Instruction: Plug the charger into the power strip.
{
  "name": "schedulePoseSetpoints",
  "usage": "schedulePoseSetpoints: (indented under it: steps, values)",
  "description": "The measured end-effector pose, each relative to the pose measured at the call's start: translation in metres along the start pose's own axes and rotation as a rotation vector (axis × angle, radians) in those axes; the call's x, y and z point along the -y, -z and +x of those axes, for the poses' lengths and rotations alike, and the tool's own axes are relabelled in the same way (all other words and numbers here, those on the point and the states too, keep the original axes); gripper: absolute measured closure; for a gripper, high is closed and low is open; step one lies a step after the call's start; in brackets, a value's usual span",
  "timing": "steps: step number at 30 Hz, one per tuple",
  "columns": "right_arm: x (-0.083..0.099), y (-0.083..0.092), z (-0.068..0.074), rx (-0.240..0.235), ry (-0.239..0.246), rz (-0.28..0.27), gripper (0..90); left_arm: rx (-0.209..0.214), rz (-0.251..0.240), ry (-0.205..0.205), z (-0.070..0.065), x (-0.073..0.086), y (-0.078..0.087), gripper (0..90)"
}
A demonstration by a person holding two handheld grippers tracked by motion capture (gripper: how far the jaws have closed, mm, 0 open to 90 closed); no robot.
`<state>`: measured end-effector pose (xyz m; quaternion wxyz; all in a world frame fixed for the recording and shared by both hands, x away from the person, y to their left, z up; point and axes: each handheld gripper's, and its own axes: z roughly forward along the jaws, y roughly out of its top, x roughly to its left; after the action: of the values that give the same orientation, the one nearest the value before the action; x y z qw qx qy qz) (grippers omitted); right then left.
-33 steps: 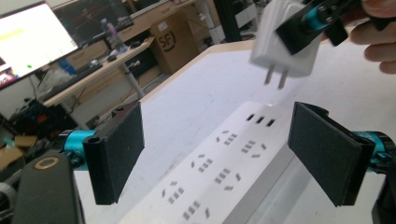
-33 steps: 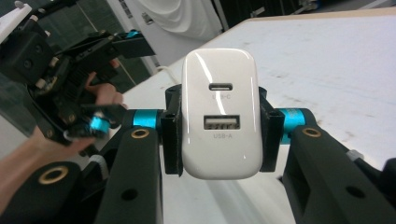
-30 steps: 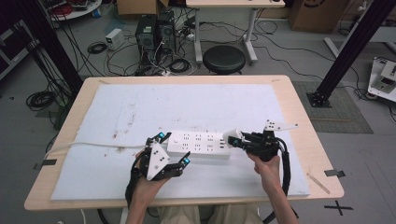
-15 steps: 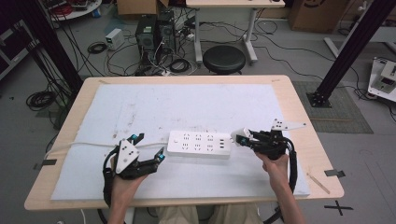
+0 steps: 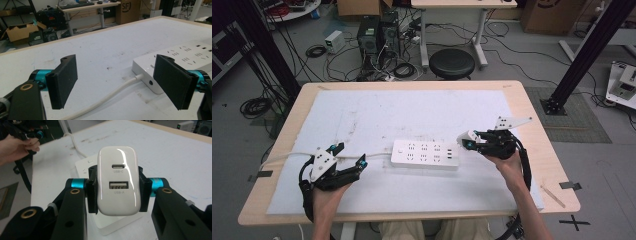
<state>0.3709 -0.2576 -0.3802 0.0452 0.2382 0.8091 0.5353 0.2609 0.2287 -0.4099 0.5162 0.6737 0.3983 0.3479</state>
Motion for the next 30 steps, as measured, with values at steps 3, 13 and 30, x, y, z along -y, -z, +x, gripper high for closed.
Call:
schedulePoseSetpoints:
  steps: [3,13,30]
  values:
    - [-0.005,-0.004,0.000,-0.004,0.018,0.031,63.2,-0.003,-0.004,0.003,-0.001,0.001,0.002,19.9]
    - [-0.026,-0.030,-0.001,-0.085,0.112,0.189,63.2,-0.003,-0.002,0.009,-0.003,0.008,0.006,20.2]
    - [-0.053,-0.070,-0.010,-0.150,0.281,0.349,63.3,-0.013,0.008,0.034,0.000,0.016,0.010,20.4]
